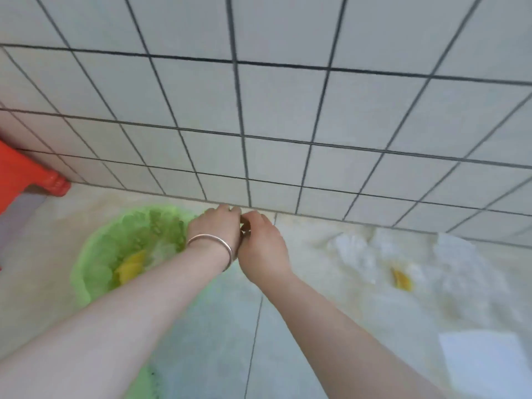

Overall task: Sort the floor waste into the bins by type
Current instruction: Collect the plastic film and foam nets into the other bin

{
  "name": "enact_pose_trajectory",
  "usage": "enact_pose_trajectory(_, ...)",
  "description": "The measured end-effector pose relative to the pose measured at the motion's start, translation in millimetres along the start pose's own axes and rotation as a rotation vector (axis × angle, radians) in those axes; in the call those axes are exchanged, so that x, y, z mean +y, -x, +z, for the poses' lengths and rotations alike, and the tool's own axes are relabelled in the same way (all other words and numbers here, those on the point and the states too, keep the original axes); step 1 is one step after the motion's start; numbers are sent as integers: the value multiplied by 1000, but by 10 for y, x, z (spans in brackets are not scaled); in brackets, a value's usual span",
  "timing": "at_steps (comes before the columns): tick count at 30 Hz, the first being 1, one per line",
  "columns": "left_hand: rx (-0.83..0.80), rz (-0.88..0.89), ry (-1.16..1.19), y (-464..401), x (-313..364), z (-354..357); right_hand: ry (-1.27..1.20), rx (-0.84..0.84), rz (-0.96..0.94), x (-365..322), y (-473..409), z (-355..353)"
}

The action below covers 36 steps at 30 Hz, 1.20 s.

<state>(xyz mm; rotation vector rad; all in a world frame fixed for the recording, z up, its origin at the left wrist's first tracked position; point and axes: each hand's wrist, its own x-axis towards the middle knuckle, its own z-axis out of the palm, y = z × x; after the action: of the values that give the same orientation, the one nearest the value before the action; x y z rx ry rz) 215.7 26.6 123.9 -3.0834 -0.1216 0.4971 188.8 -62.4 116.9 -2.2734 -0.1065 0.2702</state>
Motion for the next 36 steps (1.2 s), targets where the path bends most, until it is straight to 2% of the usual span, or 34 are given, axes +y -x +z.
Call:
enact_pose_trajectory(3, -91, 119, 75, 172, 937, 75, -28, 107, 149, 635, 360, -652)
enact_pose_trajectory(7, -290, 128, 177, 352, 1906, 455, 98, 24, 336, 1629, 799, -1165)
enact_pose_trajectory(11, -416, 139, 284, 351, 2500, 878, 84, -5, 591, 2490, 1056, -1398)
enact_pose_trajectory(14, -431, 108, 366, 215, 2789, 1121, 25, 93, 779, 3064, 1040, -1548)
enact_pose_trajectory(17, -423, 30, 372, 2, 2988, 1365, -31, 265, 938, 3521, 918, -1696)
enact_pose_trajectory(20, -348, -33, 290, -245, 3175, 1597, -8, 460, 1025, 3889, 707, -1866)
enact_pose_trajectory(22, -289, -45, 236, -390, 3304, 1744, 34, 521, 1052, 4126, 554, -1980)
enact_pose_trajectory(26, -254, -6, 153, -616, 3565, 2029, 176, 411, 1039, 4591, 361, -2144)
enact_pose_trajectory(30, -306, 15, 140, -791, 3718, 2245, 326, 218, 1015, 4959, 260, -2206)
enact_pose_trajectory(33, -355, 27, 160, -880, 3800, 2326, 330, 79, 1031, 5072, 171, -2182)
enact_pose_trajectory(36, -370, 76, 150, -899, 3922, 2402, 336, 64, 1029, 5049, 97, -2018)
